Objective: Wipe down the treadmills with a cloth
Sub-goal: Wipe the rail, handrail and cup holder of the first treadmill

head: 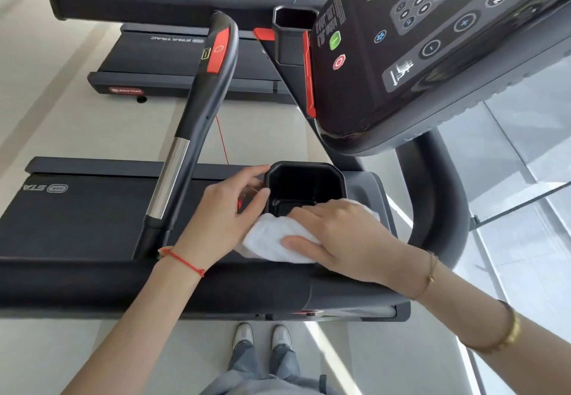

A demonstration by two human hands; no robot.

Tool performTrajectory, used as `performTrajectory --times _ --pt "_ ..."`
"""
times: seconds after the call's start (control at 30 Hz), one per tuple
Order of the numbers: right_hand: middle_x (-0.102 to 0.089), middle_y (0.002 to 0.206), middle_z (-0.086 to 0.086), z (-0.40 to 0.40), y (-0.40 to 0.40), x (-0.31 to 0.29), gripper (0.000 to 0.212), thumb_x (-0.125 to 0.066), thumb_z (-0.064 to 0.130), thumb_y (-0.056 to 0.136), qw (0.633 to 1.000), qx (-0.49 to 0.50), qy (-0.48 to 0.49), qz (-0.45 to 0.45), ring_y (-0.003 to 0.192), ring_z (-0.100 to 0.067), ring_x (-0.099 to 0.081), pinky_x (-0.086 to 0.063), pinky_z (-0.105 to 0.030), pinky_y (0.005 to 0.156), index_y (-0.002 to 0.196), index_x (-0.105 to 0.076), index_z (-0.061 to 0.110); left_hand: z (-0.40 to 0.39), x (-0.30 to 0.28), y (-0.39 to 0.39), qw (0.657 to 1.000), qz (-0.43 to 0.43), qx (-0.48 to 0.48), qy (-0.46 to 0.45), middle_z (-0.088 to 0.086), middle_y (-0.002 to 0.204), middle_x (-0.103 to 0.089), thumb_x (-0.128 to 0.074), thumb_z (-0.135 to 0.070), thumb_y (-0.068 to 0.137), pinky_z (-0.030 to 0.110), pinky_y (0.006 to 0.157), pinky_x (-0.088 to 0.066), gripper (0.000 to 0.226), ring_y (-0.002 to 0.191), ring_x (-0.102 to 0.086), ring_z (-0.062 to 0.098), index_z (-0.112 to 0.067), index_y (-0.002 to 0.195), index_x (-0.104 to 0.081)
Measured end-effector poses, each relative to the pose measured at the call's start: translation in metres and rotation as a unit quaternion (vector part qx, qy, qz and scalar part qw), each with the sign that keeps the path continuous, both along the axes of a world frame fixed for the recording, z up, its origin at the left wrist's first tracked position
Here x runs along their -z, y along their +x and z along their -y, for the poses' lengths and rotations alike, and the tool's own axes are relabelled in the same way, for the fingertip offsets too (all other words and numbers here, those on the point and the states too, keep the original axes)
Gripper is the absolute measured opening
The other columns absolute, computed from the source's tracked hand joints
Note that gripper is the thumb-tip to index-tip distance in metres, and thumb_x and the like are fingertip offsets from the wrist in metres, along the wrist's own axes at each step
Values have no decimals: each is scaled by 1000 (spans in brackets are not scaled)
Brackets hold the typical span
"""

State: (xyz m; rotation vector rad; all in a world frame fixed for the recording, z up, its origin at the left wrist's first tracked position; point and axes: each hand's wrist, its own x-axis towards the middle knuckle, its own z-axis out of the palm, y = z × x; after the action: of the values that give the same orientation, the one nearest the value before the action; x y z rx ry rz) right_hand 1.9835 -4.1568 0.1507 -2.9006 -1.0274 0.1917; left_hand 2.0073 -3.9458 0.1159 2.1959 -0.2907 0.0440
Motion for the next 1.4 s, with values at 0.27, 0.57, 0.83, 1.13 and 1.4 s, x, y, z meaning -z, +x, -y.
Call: performTrajectory --times 0.27,0.57,0.83,1.13,1.4 --pt "-61 100 -1 16 -20 -4 43 -38 45 100 985 56 159 34 89 -23 -55 -40 -34 87 116 -59 10 0 1 -3 1000 -4 -4 29 -23 103 -62 -58 -27 94 21 84 -51 46 90 -65 14 -32 139 -52" --pt "-53 126 -6 -11 60 4 47 -34 42 103 992 76 45 89 111 -26 -50 -34 -33 96 135 -43 9 13 4 -13 996 -25 -54 66 -7 99 -69 -47 -52 88 42 83 -53 38 93 -64 15 -23 108 -63" --pt "-48 137 -5 8 62 9 49 -39 34 103 996 52 61 42 119 -25 -49 -39 -36 102 148 -35 16 11 3 -13 996 -29 -52 70 -6 92 -71 -47 -52 89 37 72 -53 38 76 -62 7 -22 104 -66" --pt "-46 140 2 -17 86 9 45 -38 31 103 998 -1 32 50 118 -20 -51 -42 -34 96 147 -36 23 12 1 -14 996 -23 -45 74 -10 89 -69 -52 -46 89 13 61 -43 35 64 -55 -5 -20 105 -69" --pt "-30 152 -7 16 46 10 59 -44 28 102 993 79 85 28 135 -25 -33 -29 -34 113 154 -19 16 12 5 -12 998 -12 -33 46 -16 93 -70 -55 -43 92 23 79 -50 26 88 -65 2 -24 106 -67"
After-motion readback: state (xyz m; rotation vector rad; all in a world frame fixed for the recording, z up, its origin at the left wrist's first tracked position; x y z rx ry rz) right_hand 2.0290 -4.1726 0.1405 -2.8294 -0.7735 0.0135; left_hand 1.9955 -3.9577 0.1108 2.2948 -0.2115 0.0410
